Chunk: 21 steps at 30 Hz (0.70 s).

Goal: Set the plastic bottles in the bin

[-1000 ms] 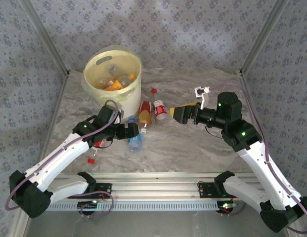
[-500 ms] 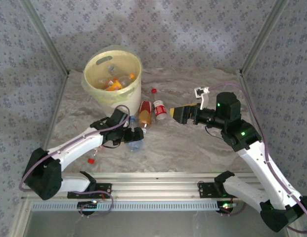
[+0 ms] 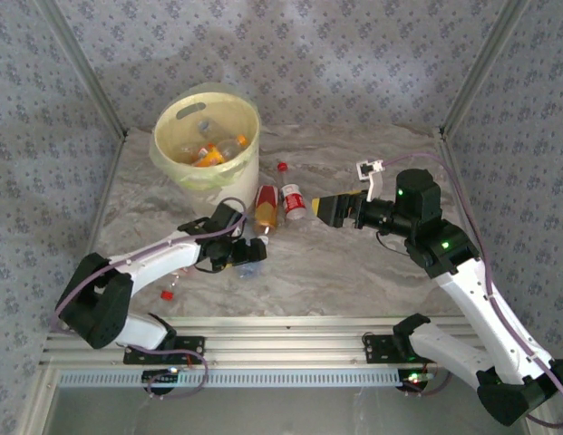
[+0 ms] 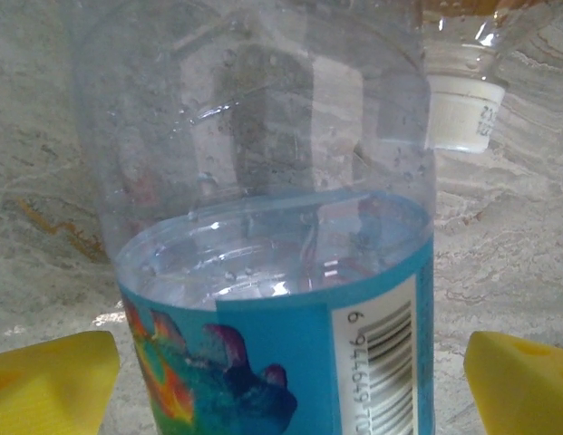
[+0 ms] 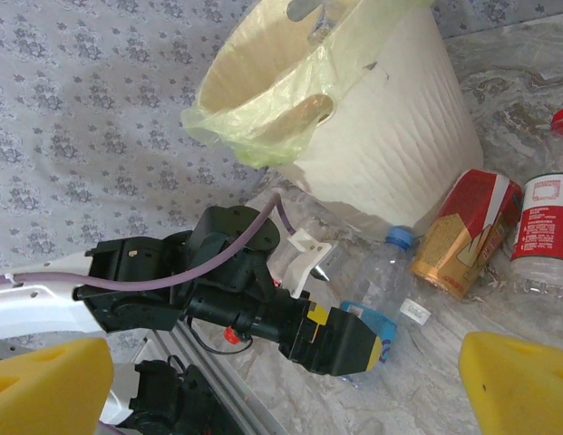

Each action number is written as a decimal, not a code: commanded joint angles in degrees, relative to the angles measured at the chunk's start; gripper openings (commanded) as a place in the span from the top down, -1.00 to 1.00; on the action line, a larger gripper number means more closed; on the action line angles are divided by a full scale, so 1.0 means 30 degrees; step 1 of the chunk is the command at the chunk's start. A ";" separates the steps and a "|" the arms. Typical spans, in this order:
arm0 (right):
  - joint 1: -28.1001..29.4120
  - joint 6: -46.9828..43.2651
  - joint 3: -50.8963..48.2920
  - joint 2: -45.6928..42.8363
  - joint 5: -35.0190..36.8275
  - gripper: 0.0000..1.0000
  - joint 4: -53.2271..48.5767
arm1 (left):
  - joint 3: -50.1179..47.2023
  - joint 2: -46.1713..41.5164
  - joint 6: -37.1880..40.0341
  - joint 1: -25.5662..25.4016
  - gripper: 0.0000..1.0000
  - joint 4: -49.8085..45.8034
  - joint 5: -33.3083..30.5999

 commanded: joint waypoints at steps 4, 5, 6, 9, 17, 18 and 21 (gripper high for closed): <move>0.0142 -0.0497 -0.0289 -0.0180 0.0291 -1.00 -0.0242 | -0.0181 0.0277 -0.0300 -0.0109 -0.82 0.0608 0.0409; 0.0109 -0.0493 -0.0293 -0.0175 0.0296 -1.00 -0.0251 | -0.0196 0.0278 -0.0322 -0.0110 -0.78 0.0606 0.0409; 0.0111 -0.0497 -0.0325 -0.0197 0.0291 -1.00 -0.0229 | -0.0200 0.0249 -0.0329 -0.0097 -0.73 0.0606 0.0414; 0.0132 -0.0498 -0.0363 -0.0258 0.0307 -1.00 -0.0225 | -0.0297 0.0198 -0.0370 -0.0099 -0.66 0.0577 0.0388; 0.0151 -0.0496 -0.0406 -0.0263 0.0307 -1.00 -0.0205 | -0.0343 0.0101 -0.0381 -0.0116 -0.52 0.0491 0.0345; 0.0152 -0.0499 -0.0419 -0.0282 0.0309 -1.00 -0.0217 | -0.0315 0.0093 -0.0360 -0.0092 -0.49 0.0436 0.0343; 0.0156 -0.0477 -0.0420 -0.0287 0.0310 -1.00 -0.0207 | -0.0369 -0.0005 -0.0300 -0.0120 -0.46 0.0415 0.0422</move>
